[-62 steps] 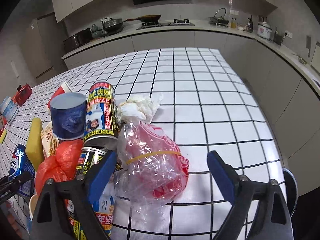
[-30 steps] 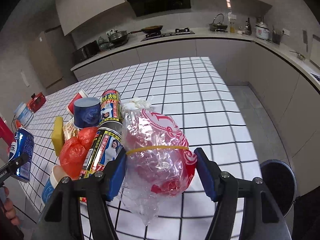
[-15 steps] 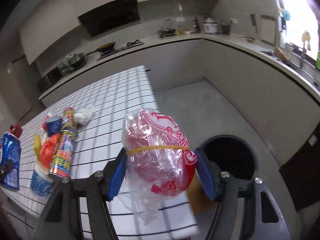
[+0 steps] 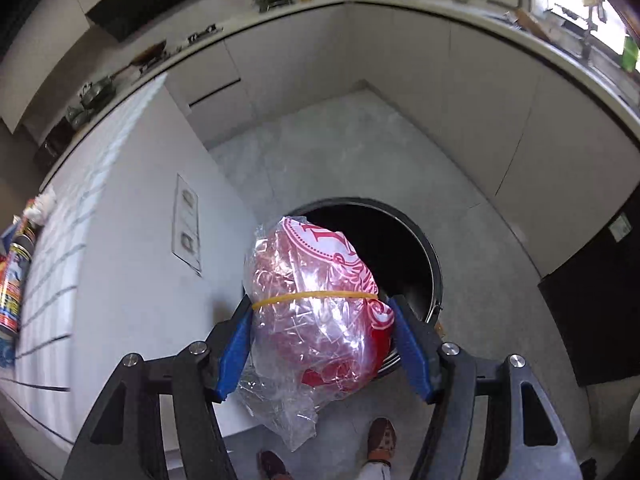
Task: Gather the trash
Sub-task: 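Carry the plastic bag and Pepsi can over the black bucket, then open the right gripper to drop the bag while the left gripper drops the can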
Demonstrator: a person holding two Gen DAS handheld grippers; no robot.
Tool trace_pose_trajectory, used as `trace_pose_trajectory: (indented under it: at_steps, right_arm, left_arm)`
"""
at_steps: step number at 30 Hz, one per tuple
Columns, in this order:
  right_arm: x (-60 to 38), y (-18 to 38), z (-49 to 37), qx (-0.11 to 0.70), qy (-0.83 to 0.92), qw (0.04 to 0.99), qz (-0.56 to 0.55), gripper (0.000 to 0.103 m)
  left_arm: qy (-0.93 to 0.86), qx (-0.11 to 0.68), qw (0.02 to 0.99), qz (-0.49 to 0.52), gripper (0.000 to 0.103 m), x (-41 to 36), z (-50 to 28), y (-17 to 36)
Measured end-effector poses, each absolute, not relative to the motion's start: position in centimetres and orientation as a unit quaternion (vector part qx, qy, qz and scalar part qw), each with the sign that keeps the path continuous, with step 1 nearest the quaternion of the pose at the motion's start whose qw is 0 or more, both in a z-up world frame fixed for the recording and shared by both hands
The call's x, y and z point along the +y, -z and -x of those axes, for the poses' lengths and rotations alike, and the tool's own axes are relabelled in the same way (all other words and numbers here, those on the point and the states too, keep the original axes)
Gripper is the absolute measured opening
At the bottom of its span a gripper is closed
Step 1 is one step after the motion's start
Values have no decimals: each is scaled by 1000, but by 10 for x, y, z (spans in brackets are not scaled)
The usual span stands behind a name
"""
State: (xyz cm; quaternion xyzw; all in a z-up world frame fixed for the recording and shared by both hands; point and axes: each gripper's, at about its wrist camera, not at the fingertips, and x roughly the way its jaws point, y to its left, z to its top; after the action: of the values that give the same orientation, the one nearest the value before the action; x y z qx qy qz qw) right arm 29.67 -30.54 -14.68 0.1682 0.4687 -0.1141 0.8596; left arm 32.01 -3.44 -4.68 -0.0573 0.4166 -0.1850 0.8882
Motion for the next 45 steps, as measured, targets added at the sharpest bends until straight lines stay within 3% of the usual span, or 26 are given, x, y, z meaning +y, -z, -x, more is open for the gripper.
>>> trace_pose_trajectory:
  at_steps: [6, 15, 19, 35, 38, 42, 45]
  right_arm:
    - [-334, 196, -333, 514, 70, 841, -154, 68]
    - [-352, 234, -355, 546, 44, 827, -127, 72]
    - [-362, 230, -354, 539, 43, 832, -126, 79]
    - [-428, 183, -279, 477, 91, 854, -185, 79]
    - [-439, 177, -268, 472, 100, 855, -189, 79]
    - [-447, 170, -262, 464, 108, 858, -193, 79]
    - [-448, 163, -262, 456, 109, 862, -192, 79]
  left_arm:
    - [193, 438, 877, 47, 61, -118, -328, 64]
    - [186, 463, 867, 16, 61, -184, -340, 93]
    - [181, 472, 863, 2, 61, -200, -340, 105]
    - [155, 544, 822, -72, 62, -264, -348, 203]
    - [135, 551, 818, -95, 66, -273, -348, 215]
    - [109, 543, 826, -106, 82, -272, -346, 208]
    - [110, 540, 829, -99, 83, -269, -345, 194]
